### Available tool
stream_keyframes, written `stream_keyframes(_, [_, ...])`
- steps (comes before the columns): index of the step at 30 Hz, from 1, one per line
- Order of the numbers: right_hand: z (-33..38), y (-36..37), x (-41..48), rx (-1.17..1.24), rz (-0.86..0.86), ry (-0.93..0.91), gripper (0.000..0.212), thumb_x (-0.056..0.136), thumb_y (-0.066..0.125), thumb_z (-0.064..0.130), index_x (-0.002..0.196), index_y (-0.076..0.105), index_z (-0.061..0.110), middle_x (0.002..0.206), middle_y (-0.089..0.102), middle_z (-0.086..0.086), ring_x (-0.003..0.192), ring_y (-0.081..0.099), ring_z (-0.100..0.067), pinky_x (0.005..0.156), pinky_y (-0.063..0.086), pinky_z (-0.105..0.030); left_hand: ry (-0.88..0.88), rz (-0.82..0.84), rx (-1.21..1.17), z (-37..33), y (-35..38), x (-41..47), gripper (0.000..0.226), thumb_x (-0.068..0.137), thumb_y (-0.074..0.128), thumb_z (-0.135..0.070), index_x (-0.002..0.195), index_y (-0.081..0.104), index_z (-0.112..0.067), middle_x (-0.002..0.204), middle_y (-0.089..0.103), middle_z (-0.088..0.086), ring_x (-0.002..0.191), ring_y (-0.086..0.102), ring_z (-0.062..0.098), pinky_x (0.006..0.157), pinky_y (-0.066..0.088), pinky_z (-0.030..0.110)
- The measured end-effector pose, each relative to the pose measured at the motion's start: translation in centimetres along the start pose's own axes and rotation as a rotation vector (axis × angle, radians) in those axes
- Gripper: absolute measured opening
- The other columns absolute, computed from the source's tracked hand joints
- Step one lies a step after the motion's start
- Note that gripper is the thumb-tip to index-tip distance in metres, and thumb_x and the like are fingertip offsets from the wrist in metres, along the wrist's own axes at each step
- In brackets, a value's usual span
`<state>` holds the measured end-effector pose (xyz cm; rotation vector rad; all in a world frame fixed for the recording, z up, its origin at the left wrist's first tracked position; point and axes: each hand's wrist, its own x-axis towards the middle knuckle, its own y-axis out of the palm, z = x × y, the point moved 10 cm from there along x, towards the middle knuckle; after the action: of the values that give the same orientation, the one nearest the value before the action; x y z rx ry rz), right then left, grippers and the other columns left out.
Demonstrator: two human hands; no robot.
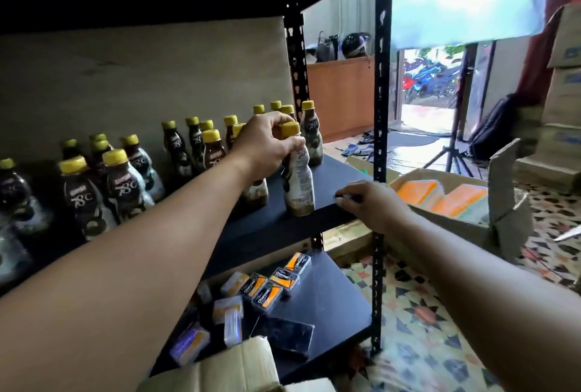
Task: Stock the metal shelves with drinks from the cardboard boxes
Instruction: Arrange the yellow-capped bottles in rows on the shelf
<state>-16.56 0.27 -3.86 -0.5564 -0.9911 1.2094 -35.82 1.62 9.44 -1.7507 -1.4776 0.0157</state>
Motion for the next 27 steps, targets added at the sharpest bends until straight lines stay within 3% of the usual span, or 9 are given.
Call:
stream_keyframes(4, [0.1,0.0,-0.5,0.017,-0.078,-0.058,0.027,0.101,0.061,0.039,0.12,0.075,0.027,0.127,0.069,0.007,0.121,0.059,-0.016,0.097,0.048,-0.033,-0.007,-0.05,-0.093,1.9,1.6,1.6,0.028,0.093,0.072,-0.022,0.12,0.064,-0.018,0.105,0.071,0.007,0.098,0.069,0.028,0.093,0.057,0.047])
stream_keyframes(9, [-0.6,0.4,-0.1,-0.003,-0.078,-0.067,0.029,0.101,0.059,0.045,0.122,0.074,0.032,0.13,0.068,0.011,0.126,0.056,-0.015,0.102,0.047,-0.035,-0.01,-0.08,-0.15,2.5,3.4,2.8,0.048,0.099,0.065,-0.029,0.144,0.051,-0.02,0.119,0.064,0.001,0.112,0.063,0.019,0.102,0.053,0.039])
stream_keyframes(14, [-0.5,0.6,-0.3,-0.035,-0.093,-0.074,0.03,0.102,0.056,0.046,0.124,0.072,0.034,0.134,0.066,0.01,0.133,0.051,-0.015,0.107,0.042,-0.037,-0.036,-0.065,-0.16,4.8,5.8,0.6,0.065,0.097,0.055,-0.056,0.154,0.031,-0.039,0.138,0.058,-0.002,0.125,0.057,0.017,0.108,0.047,0.044])
stream_keyframes(16, [-0.3,0.6,-0.4,-0.084,-0.105,-0.083,0.032,0.104,0.053,0.045,0.128,0.07,0.033,0.137,0.064,0.009,0.136,0.048,-0.015,0.109,0.036,-0.037,-0.087,0.008,-0.133,6.8,7.3,-0.4,0.07,0.092,0.061,-0.055,0.153,0.028,-0.042,0.138,0.059,0.0,0.125,0.058,0.019,0.107,0.048,0.046])
stream_keyframes(18, [0.0,0.9,-0.5,-0.122,-0.104,-0.103,0.034,0.105,0.051,0.045,0.13,0.069,0.031,0.139,0.063,0.007,0.137,0.048,-0.015,0.11,0.032,-0.036,-0.127,0.056,-0.098,8.2,8.0,-1.1,0.067,0.09,0.071,-0.044,0.147,0.037,-0.038,0.13,0.063,-0.002,0.117,0.061,0.017,0.105,0.049,0.043])
stream_keyframes(20, [0.5,1.3,-0.3,-0.118,-0.093,-0.145,0.033,0.104,0.053,0.046,0.12,0.072,0.025,0.124,0.068,0.004,0.123,0.057,-0.017,0.096,0.037,-0.032,-0.166,0.07,-0.098,9.3,8.2,-1.3,0.061,0.085,0.076,-0.041,0.138,0.048,-0.034,0.126,0.065,-0.003,0.112,0.064,0.015,0.104,0.051,0.042])
stream_keyframes(22, [0.5,1.6,-0.1,-0.084,-0.088,-0.149,0.033,0.101,0.054,0.05,0.108,0.071,0.023,0.105,0.067,0.006,0.106,0.061,-0.018,0.082,0.039,-0.03,-0.17,0.076,-0.131,9.6,8.2,-1.3,0.064,0.073,0.077,-0.053,0.13,0.055,-0.034,0.121,0.069,-0.007,0.109,0.067,0.012,0.102,0.052,0.042])
stream_keyframes(25, [-0.3,1.2,-0.1,0.028,-0.12,-0.082,0.034,0.097,0.061,0.053,0.115,0.07,0.025,0.118,0.069,0.009,0.112,0.061,-0.016,0.088,0.043,-0.031,-0.168,0.082,-0.147,9.9,8.3,-1.2,0.06,0.067,0.078,-0.058,0.119,0.06,-0.034,0.112,0.072,-0.007,0.101,0.07,0.011,0.098,0.055,0.044])
stream_keyframes(27, [-0.6,1.4,-0.2,0.062,-0.137,-0.071,0.036,0.097,0.062,0.054,0.119,0.069,0.027,0.125,0.067,0.011,0.119,0.058,-0.014,0.093,0.042,-0.03,-0.16,0.09,-0.147,9.8,8.3,-1.1,0.075,0.073,0.083,-0.051,0.137,0.051,-0.029,0.121,0.067,-0.005,0.104,0.066,0.013,0.1,0.053,0.042])
